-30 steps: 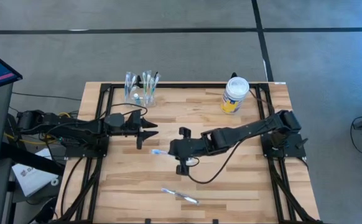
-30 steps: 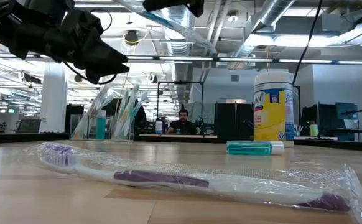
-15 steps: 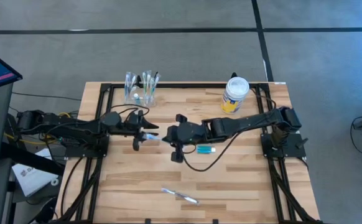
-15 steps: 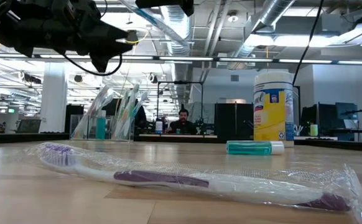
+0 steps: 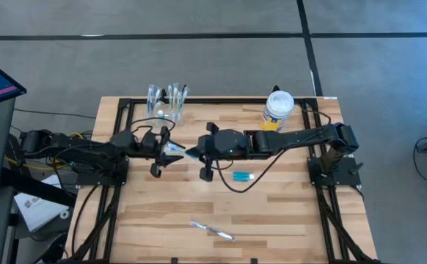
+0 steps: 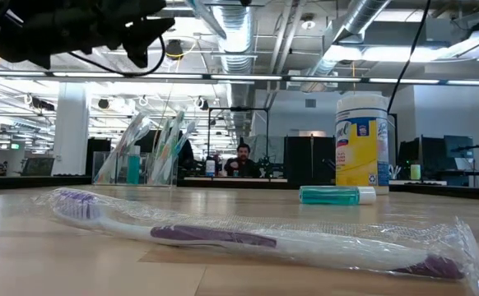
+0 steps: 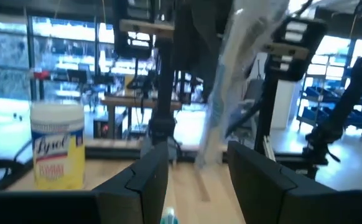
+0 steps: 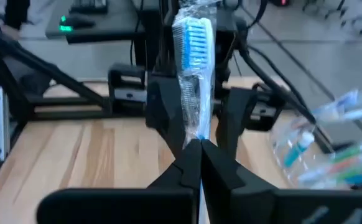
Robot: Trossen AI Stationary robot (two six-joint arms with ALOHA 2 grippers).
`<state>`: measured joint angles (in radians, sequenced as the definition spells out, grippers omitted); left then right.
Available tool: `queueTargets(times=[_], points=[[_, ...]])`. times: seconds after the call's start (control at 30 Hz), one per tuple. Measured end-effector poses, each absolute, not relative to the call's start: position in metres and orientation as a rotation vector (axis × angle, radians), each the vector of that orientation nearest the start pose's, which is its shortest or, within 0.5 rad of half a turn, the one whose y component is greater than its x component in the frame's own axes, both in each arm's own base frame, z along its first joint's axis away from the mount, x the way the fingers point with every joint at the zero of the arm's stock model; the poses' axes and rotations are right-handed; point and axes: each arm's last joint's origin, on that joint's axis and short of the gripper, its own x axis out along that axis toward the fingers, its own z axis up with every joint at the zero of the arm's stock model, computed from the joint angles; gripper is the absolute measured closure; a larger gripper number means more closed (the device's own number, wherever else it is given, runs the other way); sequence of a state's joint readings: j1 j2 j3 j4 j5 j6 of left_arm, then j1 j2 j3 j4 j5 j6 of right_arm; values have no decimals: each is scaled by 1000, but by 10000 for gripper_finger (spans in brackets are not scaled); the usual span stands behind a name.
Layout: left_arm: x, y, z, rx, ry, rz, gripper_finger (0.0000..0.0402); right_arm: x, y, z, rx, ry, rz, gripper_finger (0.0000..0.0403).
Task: Pick & Place toothbrushing station
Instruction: Put the blue toothbrush into the transparent organizer
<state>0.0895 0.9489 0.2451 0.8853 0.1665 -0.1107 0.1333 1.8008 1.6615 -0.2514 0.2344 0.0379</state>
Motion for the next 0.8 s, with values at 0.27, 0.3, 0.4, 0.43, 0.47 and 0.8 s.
queueTargets(times=[0.27, 0.3, 0.4, 0.43, 0.47, 0.8], points=[[184, 12, 231, -66, -267, -90, 243, 419, 44, 352, -39, 353, -116, 403], [184, 12, 231, -65, -269, -90, 243, 419, 44, 352, -40, 348, -116, 403], [184, 12, 232, -64, -278, -91, 243, 421, 43, 356, -41, 309, -117, 403], [184, 12, 233, -64, -281, -91, 243, 421, 42, 356, -44, 302, -118, 403], [184, 12, 233, -63, -284, -91, 243, 421, 42, 357, -46, 300, -118, 403], [183, 12, 235, -37, -311, -89, 243, 423, 36, 361, -36, 252, -133, 403]])
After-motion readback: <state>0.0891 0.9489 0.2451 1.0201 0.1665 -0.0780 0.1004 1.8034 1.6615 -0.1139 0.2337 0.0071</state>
